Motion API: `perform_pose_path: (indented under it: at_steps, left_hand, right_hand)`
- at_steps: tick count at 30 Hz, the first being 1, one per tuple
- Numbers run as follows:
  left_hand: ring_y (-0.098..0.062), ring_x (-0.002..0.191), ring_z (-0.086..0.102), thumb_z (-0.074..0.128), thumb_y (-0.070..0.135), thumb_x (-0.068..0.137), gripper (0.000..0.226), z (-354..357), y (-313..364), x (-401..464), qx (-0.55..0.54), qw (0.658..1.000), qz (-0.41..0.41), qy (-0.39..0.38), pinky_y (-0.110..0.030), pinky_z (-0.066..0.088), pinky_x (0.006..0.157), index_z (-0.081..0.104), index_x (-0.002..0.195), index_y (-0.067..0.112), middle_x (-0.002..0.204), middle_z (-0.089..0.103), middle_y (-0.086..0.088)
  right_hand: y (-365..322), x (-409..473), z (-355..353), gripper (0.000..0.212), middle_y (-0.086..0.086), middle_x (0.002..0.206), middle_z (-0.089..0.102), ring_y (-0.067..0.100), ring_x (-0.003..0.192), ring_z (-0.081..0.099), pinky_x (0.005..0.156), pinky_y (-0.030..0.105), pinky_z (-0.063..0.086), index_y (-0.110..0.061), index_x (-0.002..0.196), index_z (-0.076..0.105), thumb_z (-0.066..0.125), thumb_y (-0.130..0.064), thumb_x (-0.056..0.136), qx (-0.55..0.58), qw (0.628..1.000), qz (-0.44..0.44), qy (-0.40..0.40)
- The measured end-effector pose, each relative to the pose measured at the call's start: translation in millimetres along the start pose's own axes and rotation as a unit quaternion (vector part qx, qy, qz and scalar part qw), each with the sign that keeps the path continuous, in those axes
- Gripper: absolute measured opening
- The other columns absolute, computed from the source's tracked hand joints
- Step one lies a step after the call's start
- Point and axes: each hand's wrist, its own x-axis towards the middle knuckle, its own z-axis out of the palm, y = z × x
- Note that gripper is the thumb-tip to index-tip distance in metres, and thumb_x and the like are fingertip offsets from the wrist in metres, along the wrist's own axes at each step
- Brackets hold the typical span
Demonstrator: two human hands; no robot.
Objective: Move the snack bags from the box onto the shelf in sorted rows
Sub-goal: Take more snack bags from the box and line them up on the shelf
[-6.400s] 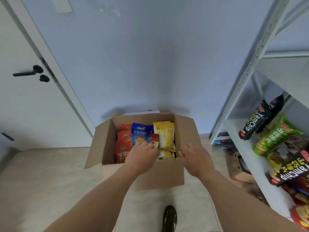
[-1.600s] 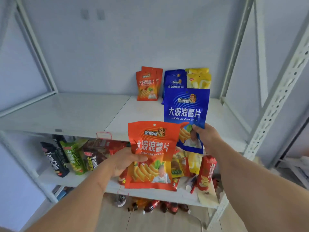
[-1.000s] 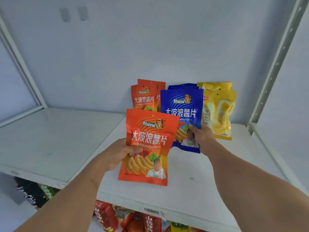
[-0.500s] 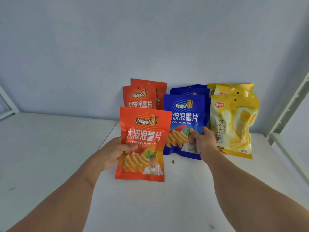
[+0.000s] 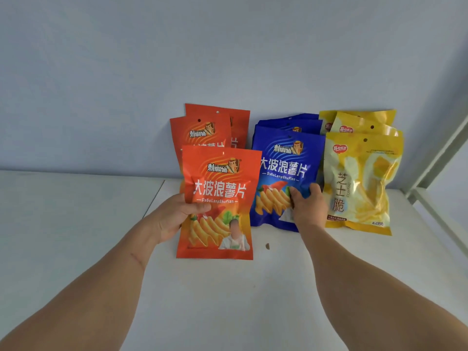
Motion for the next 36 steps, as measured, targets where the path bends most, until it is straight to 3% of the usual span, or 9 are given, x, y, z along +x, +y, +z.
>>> perform_pose_path:
  at_steps: [6,10,13,17,22,25,30,34,36]
  left_hand:
    - [-0.027,0.113,0.069,0.085,0.017,0.072,0.054,-5.7,3.0,7.3,0.009,1.000,-0.002,0.008,-0.050,0.046,0.108,0.068,0.122,0.019,0.116,0.075,-0.004]
    - [-0.027,0.114,0.068,0.079,0.013,0.081,0.043,-4.6,3.9,12.4,0.009,1.000,-0.009,0.021,-0.050,0.045,0.109,0.068,0.121,0.020,0.115,0.076,-0.003]
    - [-0.027,0.112,0.069,0.077,0.011,0.083,0.040,-3.8,9.3,17.0,0.011,0.999,-0.009,0.031,-0.051,0.046,0.109,0.069,0.121,0.019,0.114,0.076,-0.004]
    - [-0.027,0.114,0.068,0.078,0.013,0.084,0.031,-9.1,18.8,26.8,0.018,0.998,-0.003,0.065,-0.051,0.043,0.111,0.073,0.114,0.022,0.112,0.077,-0.001]
    - [-0.019,0.113,0.064,0.074,0.008,0.087,0.026,-18.2,27.9,38.0,0.036,0.994,-0.005,0.105,-0.043,0.041,0.110,0.073,0.108,0.024,0.111,0.076,0.002]
    - [-0.019,0.111,0.064,0.072,0.009,0.090,0.022,-25.0,32.9,46.1,0.041,0.991,0.003,0.131,-0.037,0.044,0.100,0.071,0.104,0.027,0.109,0.074,0.004]
    - [-0.021,0.106,0.069,0.070,0.010,0.091,0.023,-34.6,34.5,61.2,0.040,0.986,0.019,0.160,-0.043,0.051,0.100,0.071,0.105,0.028,0.107,0.076,0.002]
    - [-0.022,0.105,0.070,0.069,0.010,0.092,0.025,-35.5,31.0,74.2,0.032,0.988,0.025,0.149,-0.050,0.052,0.102,0.071,0.105,0.030,0.108,0.076,0.002]
    - [-0.022,0.104,0.071,0.069,0.010,0.092,0.025,-34.3,28.8,79.2,0.029,0.988,0.029,0.149,-0.049,0.053,0.100,0.071,0.106,0.030,0.107,0.077,0.002]
  right_hand:
    - [-2.6,3.0,-3.9,0.052,0.004,0.129,0.061,0.021,0.109,0.063,0.071,0.035,0.057,-0.019,0.134,0.047,0.068,-0.040,0.092,0.017,1.000,0.015,0.007]
    - [-5.8,-0.1,-6.8,0.066,0.003,0.139,0.056,0.022,0.123,0.058,0.081,0.037,0.058,-0.020,0.143,0.042,0.072,-0.042,0.089,0.026,0.999,0.009,0.026]
    - [-7.2,-2.8,-8.7,0.071,0.004,0.141,0.051,0.023,0.132,0.049,0.097,0.046,0.053,-0.021,0.144,0.041,0.074,-0.046,0.085,-0.034,0.997,-0.025,0.058]
    - [-14.2,-14.0,-16.0,0.059,0.006,0.142,0.047,0.025,0.135,0.040,0.105,0.045,0.046,-0.019,0.141,0.047,0.067,-0.044,0.092,-0.132,0.980,-0.126,0.081]
    - [-28.1,-32.3,-12.7,0.040,0.000,0.130,0.056,0.020,0.124,0.047,0.101,0.036,0.044,-0.020,0.132,0.055,0.055,-0.043,0.099,-0.242,0.932,-0.269,0.005]
    - [-36.3,-45.3,-2.6,0.040,0.000,0.131,0.055,0.019,0.124,0.047,0.102,0.035,0.044,-0.020,0.135,0.051,0.057,-0.037,0.099,-0.355,0.860,-0.356,-0.091]
    - [-40.9,-68.2,22.9,0.030,-0.002,0.111,0.065,0.020,0.108,0.057,0.098,0.037,0.046,-0.021,0.114,0.065,0.042,-0.038,0.105,-0.348,0.825,-0.422,-0.139]
    - [-25.4,-68.1,51.1,0.021,-0.004,0.080,0.067,0.019,0.076,0.061,0.070,0.034,0.053,-0.021,0.087,0.070,0.057,-0.035,0.094,-0.325,0.807,-0.481,-0.106]
    - [-22.9,-69.0,59.8,0.026,-0.006,0.076,0.065,0.018,0.071,0.060,0.064,0.033,0.052,-0.022,0.086,0.070,0.050,-0.036,0.094,-0.321,0.800,-0.497,-0.096]
